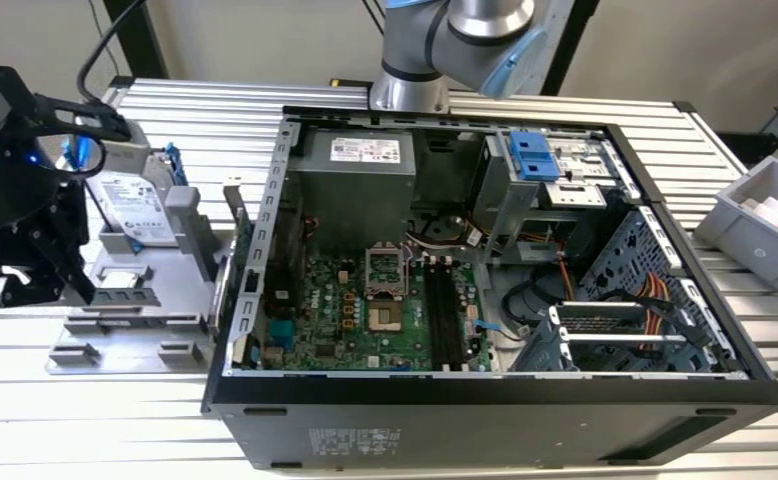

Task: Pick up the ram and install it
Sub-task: 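Pick up the ram and move it above insertion slot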

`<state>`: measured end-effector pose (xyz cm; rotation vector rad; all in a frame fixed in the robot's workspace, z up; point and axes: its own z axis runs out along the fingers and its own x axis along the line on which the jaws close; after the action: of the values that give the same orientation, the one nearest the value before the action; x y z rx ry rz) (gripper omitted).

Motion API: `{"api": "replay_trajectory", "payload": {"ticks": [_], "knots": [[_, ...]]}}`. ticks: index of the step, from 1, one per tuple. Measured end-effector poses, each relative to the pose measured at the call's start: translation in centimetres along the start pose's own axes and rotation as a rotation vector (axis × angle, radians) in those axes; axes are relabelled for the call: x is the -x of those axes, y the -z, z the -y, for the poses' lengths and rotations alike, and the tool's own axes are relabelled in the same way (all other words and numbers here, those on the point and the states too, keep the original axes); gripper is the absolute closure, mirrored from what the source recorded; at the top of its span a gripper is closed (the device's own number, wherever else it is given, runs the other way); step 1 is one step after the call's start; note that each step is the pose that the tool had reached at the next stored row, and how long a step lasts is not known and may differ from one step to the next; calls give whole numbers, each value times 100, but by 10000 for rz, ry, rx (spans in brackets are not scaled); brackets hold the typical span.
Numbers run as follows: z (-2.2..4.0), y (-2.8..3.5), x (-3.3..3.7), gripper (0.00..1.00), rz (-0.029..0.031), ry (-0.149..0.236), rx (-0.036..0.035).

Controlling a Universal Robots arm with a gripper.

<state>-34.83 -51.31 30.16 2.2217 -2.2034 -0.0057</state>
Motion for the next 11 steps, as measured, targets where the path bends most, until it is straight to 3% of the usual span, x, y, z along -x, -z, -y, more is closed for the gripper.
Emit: {"api": "replay_trajectory", "payload": {"ticks": [11], "knots": [[-2,151,-1,100,0,-1,1]]}}
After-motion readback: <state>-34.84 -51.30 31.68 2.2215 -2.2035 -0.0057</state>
